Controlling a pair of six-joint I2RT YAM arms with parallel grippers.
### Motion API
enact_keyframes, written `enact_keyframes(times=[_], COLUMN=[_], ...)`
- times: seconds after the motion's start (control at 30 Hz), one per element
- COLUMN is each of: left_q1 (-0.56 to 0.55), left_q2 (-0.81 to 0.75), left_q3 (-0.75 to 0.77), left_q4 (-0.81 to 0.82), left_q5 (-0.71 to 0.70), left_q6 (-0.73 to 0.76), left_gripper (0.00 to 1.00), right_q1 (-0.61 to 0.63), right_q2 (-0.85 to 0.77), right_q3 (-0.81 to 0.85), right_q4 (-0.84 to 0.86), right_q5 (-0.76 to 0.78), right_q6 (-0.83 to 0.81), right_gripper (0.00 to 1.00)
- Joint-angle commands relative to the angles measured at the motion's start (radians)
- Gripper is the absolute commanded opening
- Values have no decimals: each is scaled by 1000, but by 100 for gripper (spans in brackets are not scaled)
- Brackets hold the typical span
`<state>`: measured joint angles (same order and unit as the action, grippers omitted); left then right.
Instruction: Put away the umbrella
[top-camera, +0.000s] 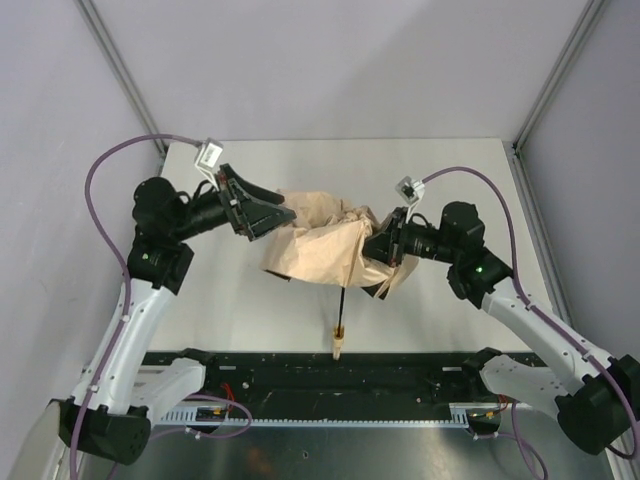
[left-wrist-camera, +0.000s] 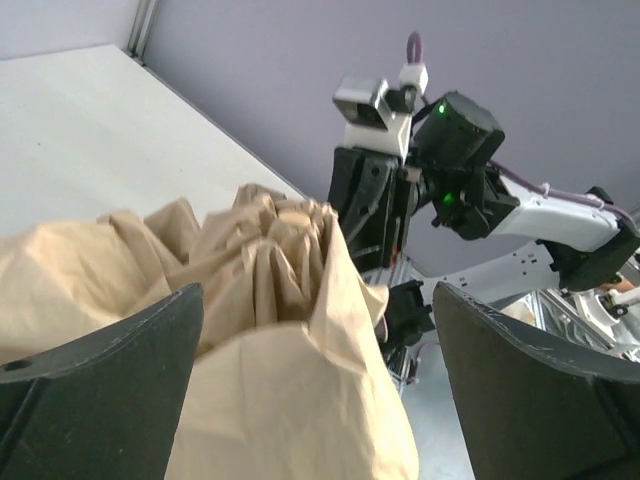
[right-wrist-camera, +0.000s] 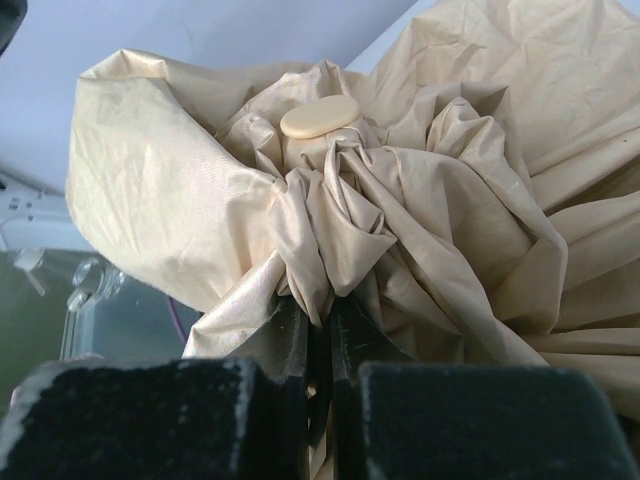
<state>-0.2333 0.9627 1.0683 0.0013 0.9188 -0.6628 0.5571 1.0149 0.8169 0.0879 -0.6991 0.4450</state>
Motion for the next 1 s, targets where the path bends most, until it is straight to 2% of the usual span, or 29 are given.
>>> enact_keyframes(times=[0.0,0.17,0.23,0.43,0.53,0.63,0.7,0.83,0.97], left_q1=[-30,-159,-199,-209,-195,-169,-163,-193,-216], left_q2=[-31,-18,25,138,167,169,165,181,179], left_q3=[-53,-76,-64,-19,21,38,34,25,8], left_q4=[-95,-153,-206,-332,-357,-367,-370,-365,-352], left_q5=[-19,-143,-203,-371,-393,-377,-362,-318,-401], left_q6=[90,156,199,324,367,399,412,397,386], left_gripper=[99,99,94,49,24,6,1,0,0], right_q1=[-80,-157,-176,-257,-279,-296,-299,-248,-218], right_q2=[-13,15,14,22,19,26,47,95,131], right_q3=[16,23,28,51,60,72,74,75,76], right_q4=[130,175,186,220,220,194,226,362,541], right_q5=[-7,-134,-182,-386,-479,-541,-584,-618,-630], right_q6=[66,106,110,146,130,101,121,211,338], right_gripper=[0,0,0,0,0,0,0,0,0])
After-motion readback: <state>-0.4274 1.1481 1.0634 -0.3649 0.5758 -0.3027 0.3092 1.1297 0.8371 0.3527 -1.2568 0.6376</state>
